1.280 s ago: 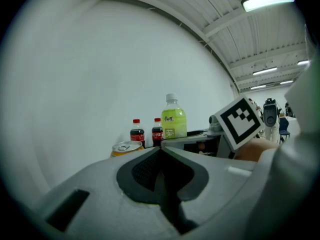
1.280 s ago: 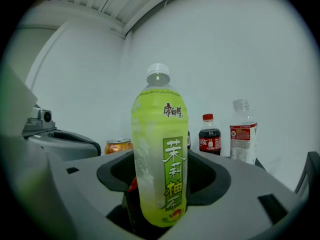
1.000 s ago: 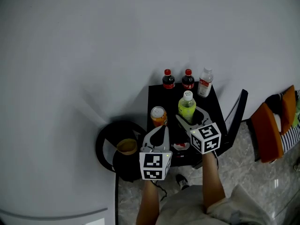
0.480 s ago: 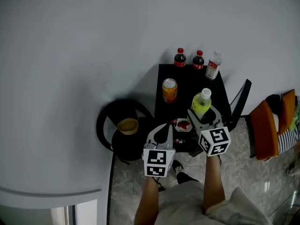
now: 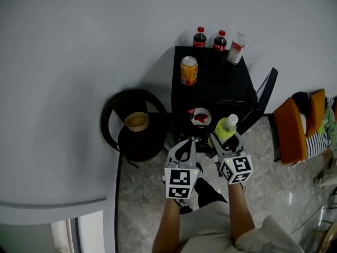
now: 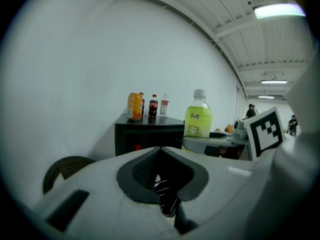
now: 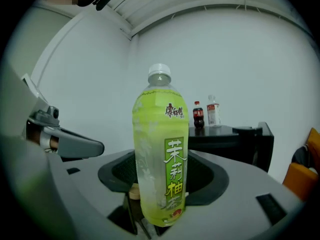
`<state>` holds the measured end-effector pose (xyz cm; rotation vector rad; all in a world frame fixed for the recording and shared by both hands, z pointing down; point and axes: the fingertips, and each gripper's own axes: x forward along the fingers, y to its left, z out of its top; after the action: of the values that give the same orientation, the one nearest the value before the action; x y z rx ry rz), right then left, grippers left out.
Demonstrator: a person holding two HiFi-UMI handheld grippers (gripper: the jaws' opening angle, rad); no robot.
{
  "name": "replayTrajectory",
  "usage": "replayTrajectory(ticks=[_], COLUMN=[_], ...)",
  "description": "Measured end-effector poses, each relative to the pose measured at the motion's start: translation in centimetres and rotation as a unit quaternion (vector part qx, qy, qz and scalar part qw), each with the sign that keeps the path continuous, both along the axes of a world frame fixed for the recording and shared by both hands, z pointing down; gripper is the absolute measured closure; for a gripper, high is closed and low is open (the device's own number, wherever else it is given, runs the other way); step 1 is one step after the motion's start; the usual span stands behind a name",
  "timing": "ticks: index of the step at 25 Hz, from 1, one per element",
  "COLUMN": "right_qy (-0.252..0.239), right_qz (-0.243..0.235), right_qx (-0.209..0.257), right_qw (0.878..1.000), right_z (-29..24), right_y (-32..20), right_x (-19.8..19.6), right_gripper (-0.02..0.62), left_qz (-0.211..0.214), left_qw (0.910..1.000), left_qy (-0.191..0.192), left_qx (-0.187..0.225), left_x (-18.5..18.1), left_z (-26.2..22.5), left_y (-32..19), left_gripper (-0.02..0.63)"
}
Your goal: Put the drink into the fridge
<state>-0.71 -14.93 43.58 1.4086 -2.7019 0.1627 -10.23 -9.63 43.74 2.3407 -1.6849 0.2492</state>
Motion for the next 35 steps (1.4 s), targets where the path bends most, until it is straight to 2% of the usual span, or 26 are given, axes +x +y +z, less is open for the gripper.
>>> replayTrajectory(ticks=[3,6,11,18,23,29,35], right_qy=[0.011,0.020,0.007,0.010,0.020,0.025,0.020], right_qz=[0.001,-0.009,-0.023,-0.018,-0.042,-0.035,-0.024], right_qx=[-0.004,-0.003,-0.027,-0.043,-0.030,-0.016,-0.020], right_qw=[1.000,1.000,0.999,0.999,0.998,0.999,0.999], right_z=[3.9,7.2,12.8,20.6,23.0,25.2,27.6], right_y=[1.3,0.2,-5.0,-13.3,-17.3,-21.3,-23.7], right_x=[0.4,0.0,0.3,1.0,-0.3,-1.2,-2.5], right_gripper=[0.327,0.327,0.327,0.327,0.327,0.327,0.327], left_qz=[0.005,0.001,-0.028,-0.072,-0.097,-0.082,-0.104], left_qw=[1.0000,1.0000,0.9995,0.9973,0.9951,0.9958,0.9938], left_qy=[-0.002,-0.007,0.017,-0.002,0.000,0.035,0.033], left_qx=[-0.002,-0.002,0.002,-0.013,-0.021,-0.019,-0.024], left_x=[1.1,2.0,3.2,4.1,4.8,7.5,6.6], left_z=[2.0,3.7,7.0,12.4,15.9,18.4,20.3], left_y=[0.5,-0.1,-2.6,-6.7,-8.6,-9.9,-9.7], left_gripper=[0.597,0.597,0.597,0.597,0.597,0.597,0.597])
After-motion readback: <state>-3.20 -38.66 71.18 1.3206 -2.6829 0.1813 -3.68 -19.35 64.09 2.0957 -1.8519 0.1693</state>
